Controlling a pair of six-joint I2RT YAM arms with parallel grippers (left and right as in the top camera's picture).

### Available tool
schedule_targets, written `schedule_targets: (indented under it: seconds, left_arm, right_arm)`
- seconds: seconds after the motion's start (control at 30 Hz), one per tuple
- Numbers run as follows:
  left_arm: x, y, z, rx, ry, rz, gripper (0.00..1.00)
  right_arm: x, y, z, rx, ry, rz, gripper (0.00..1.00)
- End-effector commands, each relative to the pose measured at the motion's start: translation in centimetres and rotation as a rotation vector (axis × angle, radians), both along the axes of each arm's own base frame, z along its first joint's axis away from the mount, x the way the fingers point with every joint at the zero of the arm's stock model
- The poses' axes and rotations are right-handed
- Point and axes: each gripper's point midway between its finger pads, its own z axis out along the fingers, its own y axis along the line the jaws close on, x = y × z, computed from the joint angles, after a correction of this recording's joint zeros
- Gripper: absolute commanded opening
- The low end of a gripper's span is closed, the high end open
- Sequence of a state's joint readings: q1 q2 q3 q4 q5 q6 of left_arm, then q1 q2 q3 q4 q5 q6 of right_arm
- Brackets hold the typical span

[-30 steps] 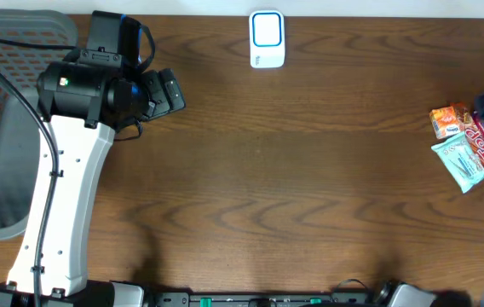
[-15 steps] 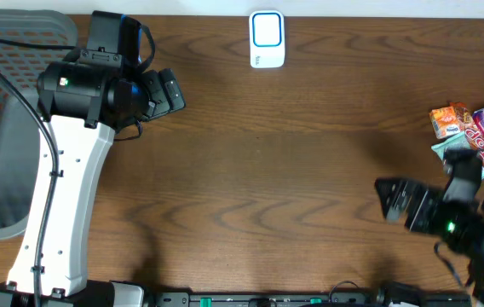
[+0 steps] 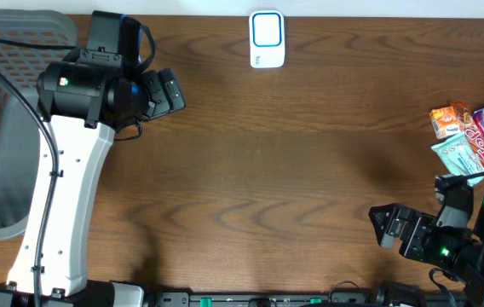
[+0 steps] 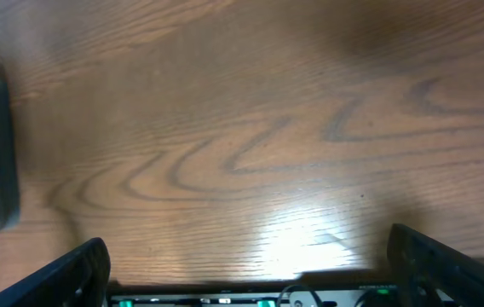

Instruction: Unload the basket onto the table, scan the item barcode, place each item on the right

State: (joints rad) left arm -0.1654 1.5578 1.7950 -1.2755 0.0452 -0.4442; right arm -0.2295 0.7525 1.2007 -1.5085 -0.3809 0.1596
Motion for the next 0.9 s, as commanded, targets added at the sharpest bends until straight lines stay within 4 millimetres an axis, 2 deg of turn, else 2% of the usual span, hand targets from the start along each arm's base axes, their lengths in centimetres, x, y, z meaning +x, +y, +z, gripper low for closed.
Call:
schedule_targets:
  seconds: [0.0, 0.13, 0.37, 0.7, 0.87]
  left_arm:
    - [0.2, 0.4, -0.2, 0.018, 0.003, 0.005, 0.98]
    - [0.2, 0.4, -0.2, 0.018, 0.003, 0.005, 0.98]
    - [0.2, 0.4, -0.2, 0.018, 0.003, 0.005, 0.98]
    - [0.2, 0.4, -0.2, 0.018, 0.003, 0.005, 0.98]
    - [0.2, 0.4, -0.2, 0.018, 0.003, 0.005, 0.98]
  right_arm:
    - [0.0, -0.3, -0.2, -0.019, 0.003, -0.006, 0.99]
    - [0.5, 0.1, -0.1, -0.027, -0.048, 0.045, 0.99]
    - [2.7, 3.2, -0.1, -0.043, -0.369, 0.319, 0.99]
    - [6.0, 5.1, -1.3, -0.143, -0.816, 0.432, 0.99]
    - [6.7, 5.0, -1.9, -0.206, -0.983, 0.412, 0.99]
